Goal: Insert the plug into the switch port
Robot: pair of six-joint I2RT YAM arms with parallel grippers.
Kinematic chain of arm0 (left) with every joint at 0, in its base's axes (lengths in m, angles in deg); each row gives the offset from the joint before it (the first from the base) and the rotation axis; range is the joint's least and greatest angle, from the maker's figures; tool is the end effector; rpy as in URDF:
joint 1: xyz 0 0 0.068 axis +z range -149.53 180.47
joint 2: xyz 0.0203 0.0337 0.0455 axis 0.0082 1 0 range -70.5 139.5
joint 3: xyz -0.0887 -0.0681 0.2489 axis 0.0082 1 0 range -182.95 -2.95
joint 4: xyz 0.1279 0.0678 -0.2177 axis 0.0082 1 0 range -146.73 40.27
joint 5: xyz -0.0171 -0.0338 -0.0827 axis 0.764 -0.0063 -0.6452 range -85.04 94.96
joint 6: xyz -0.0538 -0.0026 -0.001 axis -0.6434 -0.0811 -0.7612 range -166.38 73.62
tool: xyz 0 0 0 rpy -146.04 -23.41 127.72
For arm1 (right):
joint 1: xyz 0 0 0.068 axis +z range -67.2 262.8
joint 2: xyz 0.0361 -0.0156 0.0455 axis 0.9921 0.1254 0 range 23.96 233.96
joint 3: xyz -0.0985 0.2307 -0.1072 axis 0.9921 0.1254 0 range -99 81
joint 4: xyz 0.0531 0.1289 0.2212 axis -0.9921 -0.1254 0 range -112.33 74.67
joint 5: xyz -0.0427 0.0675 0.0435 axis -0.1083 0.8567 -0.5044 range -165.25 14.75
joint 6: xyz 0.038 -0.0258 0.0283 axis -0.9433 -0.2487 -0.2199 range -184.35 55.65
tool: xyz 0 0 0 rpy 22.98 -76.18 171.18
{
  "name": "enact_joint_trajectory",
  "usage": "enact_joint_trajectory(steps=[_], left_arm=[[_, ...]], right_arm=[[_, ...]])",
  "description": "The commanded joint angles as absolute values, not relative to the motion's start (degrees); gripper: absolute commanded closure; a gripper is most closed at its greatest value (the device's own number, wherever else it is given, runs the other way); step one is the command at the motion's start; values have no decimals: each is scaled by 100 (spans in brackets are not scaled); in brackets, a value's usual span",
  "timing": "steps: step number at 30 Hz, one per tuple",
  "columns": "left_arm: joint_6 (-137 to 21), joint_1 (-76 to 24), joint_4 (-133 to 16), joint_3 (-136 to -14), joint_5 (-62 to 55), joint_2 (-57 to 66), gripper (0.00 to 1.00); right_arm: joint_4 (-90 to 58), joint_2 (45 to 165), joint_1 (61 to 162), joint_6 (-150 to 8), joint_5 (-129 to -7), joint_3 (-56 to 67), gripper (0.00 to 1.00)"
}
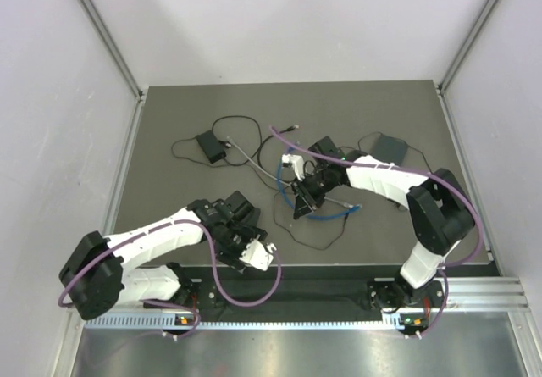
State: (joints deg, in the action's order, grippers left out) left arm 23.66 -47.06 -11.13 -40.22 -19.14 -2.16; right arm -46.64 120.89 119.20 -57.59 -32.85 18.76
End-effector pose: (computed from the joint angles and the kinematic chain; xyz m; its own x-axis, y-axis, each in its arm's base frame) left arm 0.1162 -0.1485 0.1803 0.4684 0.7591 -0.4520 0.8691 -0.4880 0.0811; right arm 0.2500 0.2142 0.1937 -0.6526 -0.5892 -0.4764 -0.7410 0.3648 0.5638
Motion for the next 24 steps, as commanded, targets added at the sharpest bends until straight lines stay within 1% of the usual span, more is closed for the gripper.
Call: enact_joint_trajectory(steps=[1, 3, 5, 7, 9, 12, 16, 19, 22, 24], left_arm=[[2499, -4725, -1454, -3679, -1527, -194, 27], [2375, -4647, -1612, -3626, -1088, -107, 29], [2646, -4419, -1517, -3608, -1051, -97, 31], [2840, -3980, -1341, -3669, -1270, -220, 30], [2894, -3908, -1077, -3845, -1577, -378, 26], [2841, -3969, -1033, -4055, -2165, -545, 24], [2472, -4189, -1103, -4329, -2352, -467, 23], [2481, -4268, -1217, -4347, -2379, -405, 22], [2376, -4488, -1533, -4233, -2238, -247, 21], [2384, -4655, -1700, -4171, -2115, -28, 22]], right_arm=[[-3792, 12134, 12313, -6127, -3130, 1930, 84], [-3651, 12257, 12559, -6171, -3226, 1921, 87], [-3659, 12502, 12761, -6207, -3279, 1869, 90], [-3677, 12679, 12858, -6250, -3280, 1755, 92], [-3599, 12855, 12920, -6294, -3271, 1728, 91], [-3528, 13057, 12982, -6373, -3559, 1667, 91], [-3826, 13426, 12964, -6391, -4710, 1403, 90], [-3888, 13383, 12702, -6383, -5973, 1359, 89], [-4080, 13409, 12333, -6347, -6616, 1280, 89], [-4178, 13426, 12157, -6208, -6829, 1201, 88]])
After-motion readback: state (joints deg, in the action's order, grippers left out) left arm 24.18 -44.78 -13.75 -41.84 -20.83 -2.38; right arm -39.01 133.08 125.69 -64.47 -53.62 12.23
